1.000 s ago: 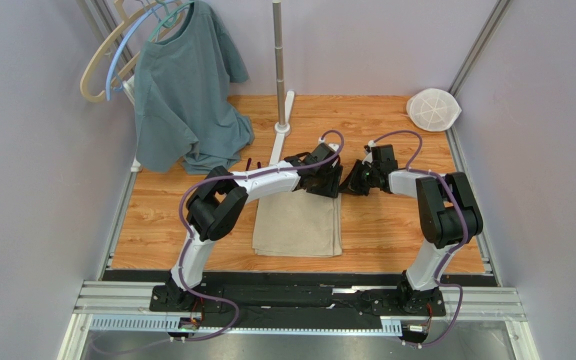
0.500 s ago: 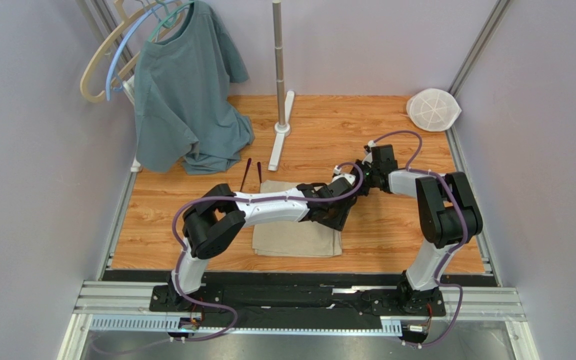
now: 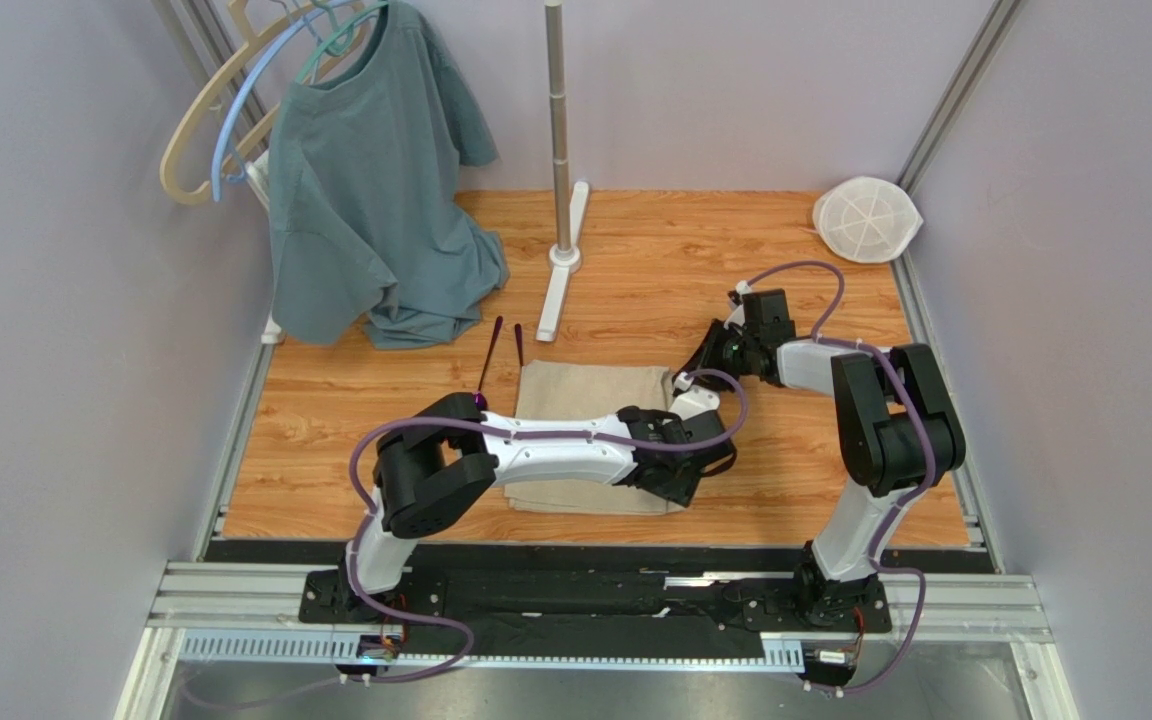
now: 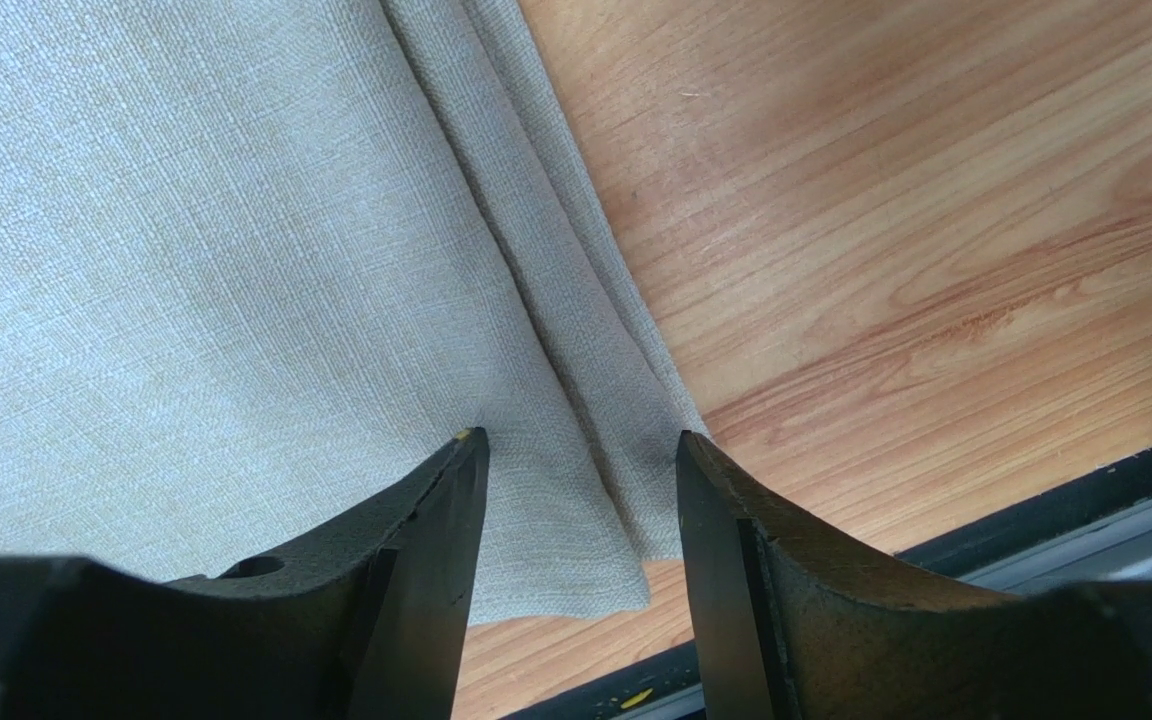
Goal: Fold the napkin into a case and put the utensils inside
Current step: Smooth out the lower triangle-folded napkin at the center of the board.
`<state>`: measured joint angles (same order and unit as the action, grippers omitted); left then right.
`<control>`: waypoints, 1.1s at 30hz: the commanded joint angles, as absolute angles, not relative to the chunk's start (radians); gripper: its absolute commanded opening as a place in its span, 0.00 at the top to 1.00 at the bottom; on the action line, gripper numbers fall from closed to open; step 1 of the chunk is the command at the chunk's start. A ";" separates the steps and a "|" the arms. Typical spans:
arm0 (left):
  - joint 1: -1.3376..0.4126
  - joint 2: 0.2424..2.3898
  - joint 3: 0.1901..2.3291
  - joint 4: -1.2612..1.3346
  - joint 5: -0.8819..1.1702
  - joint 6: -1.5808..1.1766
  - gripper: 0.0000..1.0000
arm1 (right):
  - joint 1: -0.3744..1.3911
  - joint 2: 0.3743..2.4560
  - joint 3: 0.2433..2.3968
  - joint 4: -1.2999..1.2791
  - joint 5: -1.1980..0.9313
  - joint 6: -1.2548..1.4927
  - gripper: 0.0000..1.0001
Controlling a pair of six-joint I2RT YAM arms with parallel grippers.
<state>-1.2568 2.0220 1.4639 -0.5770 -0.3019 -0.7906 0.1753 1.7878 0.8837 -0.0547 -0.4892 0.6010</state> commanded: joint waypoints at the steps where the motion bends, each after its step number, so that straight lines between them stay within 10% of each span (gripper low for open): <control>1: -1.267 1.997 1.502 -0.586 -0.330 -0.810 0.43 | 0.175 1.801 0.897 -0.054 -0.486 0.589 1.00; 16: -1.279 2.005 1.500 -0.552 -0.269 -0.808 0.43 | 0.176 1.805 0.891 -0.045 -0.488 0.588 1.00; 33: -1.295 1.948 1.425 -0.545 -0.250 -0.824 0.95 | 0.176 1.816 0.900 -0.048 -0.460 0.594 1.00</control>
